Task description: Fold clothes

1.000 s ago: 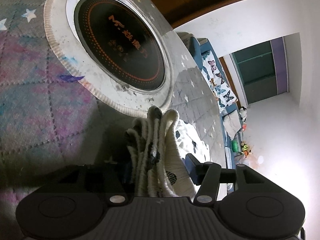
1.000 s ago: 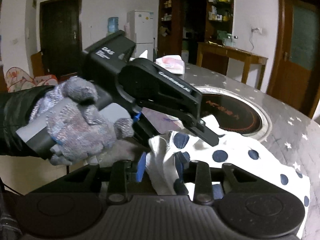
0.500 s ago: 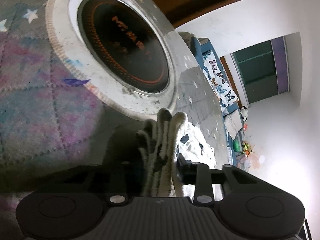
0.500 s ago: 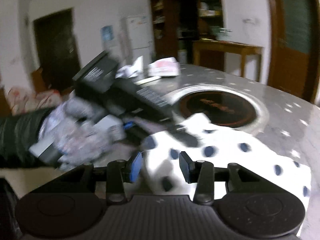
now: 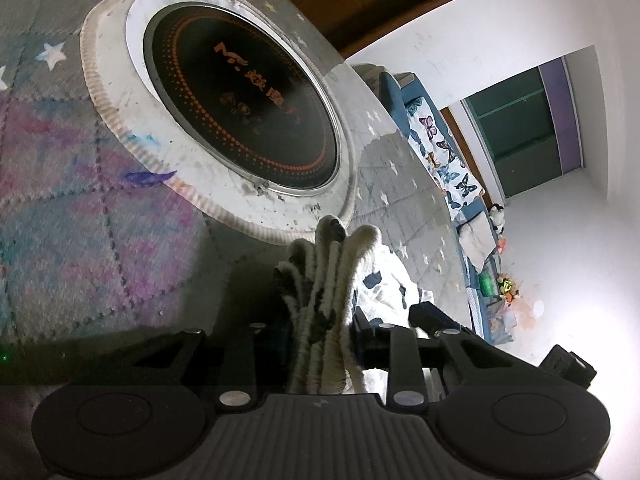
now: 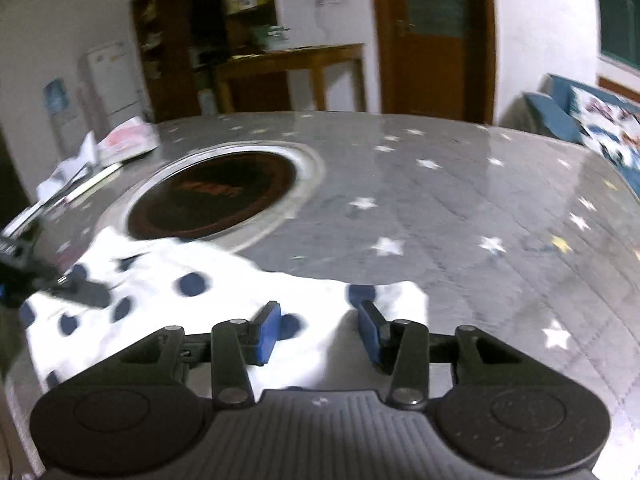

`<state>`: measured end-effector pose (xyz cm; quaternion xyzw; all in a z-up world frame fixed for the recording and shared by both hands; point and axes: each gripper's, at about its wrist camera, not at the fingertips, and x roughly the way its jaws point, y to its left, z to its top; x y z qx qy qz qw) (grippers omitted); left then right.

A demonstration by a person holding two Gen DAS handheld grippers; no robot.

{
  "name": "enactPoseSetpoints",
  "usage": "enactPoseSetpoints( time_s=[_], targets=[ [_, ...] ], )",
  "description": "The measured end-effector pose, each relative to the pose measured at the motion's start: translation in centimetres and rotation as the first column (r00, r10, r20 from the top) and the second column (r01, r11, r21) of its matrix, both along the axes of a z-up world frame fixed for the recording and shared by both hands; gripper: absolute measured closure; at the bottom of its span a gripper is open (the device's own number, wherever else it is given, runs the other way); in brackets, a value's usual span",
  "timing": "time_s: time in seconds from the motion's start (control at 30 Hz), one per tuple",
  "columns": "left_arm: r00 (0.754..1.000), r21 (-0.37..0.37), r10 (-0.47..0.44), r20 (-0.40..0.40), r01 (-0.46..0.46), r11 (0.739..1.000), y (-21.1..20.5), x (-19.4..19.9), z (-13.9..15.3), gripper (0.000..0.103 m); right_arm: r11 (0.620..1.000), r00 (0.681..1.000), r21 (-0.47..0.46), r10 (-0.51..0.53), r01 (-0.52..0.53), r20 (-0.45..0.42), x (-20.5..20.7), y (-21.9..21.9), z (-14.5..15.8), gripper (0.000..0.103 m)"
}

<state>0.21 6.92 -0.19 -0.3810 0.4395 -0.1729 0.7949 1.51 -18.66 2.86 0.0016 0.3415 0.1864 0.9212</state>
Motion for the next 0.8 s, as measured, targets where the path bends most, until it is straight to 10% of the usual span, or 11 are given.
enactPoseSetpoints(
  time_s=[0.4,0.53,0.8],
  targets=[
    [1.0,0.059,-0.018,0.009,0.018,0.998,-0.4,0.2,0.7,0.072,0.991,0.995,0.104,-0.083,0.089,-0.062,-2.6,-4.0,-0.9,0.063],
    [1.0,0.106,-0.026,0.007,0.025,0.994,-1.2,0.5,1.6,0.072,0.982,0.993,0.156,-0.095,0.104,-0.065,-3.7,-4.0,-1.3,0.09],
    [0.995,0.148,-0.092,0.033,0.086,0.985,-4.3,2.1,4.1,0.074,0.971,0.985,0.166,-0.17,0.17,-0.012,-4.0,-6.3,0.9,0.096]
  ],
)
